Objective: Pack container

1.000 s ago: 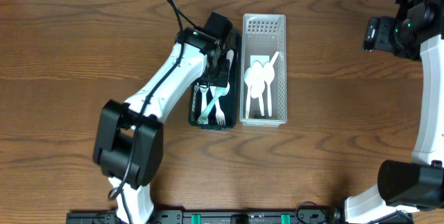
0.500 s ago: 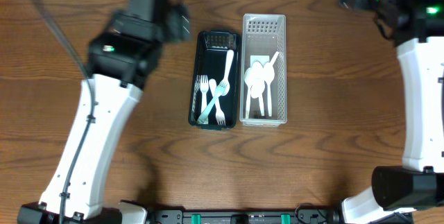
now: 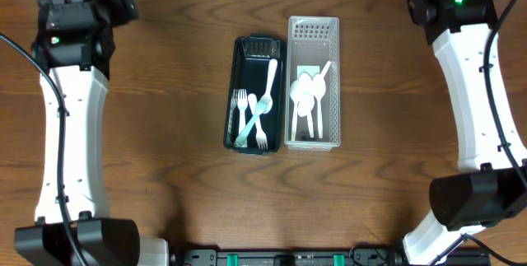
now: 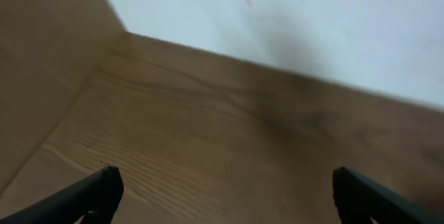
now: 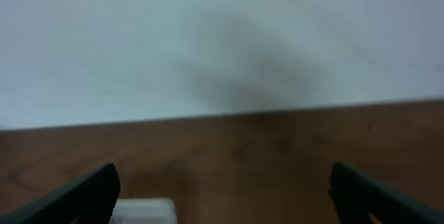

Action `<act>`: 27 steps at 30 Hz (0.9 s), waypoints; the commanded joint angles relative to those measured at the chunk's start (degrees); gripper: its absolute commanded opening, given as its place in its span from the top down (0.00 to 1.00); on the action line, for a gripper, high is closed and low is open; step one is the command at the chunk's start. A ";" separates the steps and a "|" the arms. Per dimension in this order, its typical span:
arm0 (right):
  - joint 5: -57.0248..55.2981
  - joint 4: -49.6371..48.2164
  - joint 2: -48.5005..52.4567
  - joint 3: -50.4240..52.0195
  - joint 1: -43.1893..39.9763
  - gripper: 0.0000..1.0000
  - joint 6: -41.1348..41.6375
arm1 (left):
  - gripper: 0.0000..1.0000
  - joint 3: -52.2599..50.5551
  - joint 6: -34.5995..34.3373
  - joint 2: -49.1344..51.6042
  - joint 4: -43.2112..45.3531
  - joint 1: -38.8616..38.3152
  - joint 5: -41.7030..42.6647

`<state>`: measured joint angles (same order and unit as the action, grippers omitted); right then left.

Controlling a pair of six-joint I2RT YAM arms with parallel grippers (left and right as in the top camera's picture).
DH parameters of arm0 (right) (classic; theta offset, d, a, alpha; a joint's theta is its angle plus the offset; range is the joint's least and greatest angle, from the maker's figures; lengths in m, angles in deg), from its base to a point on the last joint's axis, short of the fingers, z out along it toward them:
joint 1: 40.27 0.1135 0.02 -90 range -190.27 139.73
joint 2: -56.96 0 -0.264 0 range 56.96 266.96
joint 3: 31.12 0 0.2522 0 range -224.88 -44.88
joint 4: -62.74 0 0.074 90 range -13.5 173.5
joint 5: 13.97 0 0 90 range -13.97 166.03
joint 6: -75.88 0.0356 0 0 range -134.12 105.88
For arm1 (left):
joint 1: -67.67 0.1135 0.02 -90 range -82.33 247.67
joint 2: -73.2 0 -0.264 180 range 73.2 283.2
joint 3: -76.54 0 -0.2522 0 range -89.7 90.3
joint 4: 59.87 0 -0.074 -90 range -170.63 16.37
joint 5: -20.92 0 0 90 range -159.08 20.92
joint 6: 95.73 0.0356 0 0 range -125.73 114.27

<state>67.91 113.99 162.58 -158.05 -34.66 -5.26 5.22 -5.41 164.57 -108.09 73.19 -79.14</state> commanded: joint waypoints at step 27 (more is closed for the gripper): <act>-1.53 -38.71 -74.60 96.43 -1.79 0.01 -7.08 | 0.02 -74.66 4.20 -74.99 19.61 -8.22 4.48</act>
<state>66.97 74.17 91.55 -63.60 -36.85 -8.10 -69.71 -2.00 91.79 -88.90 65.19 -73.96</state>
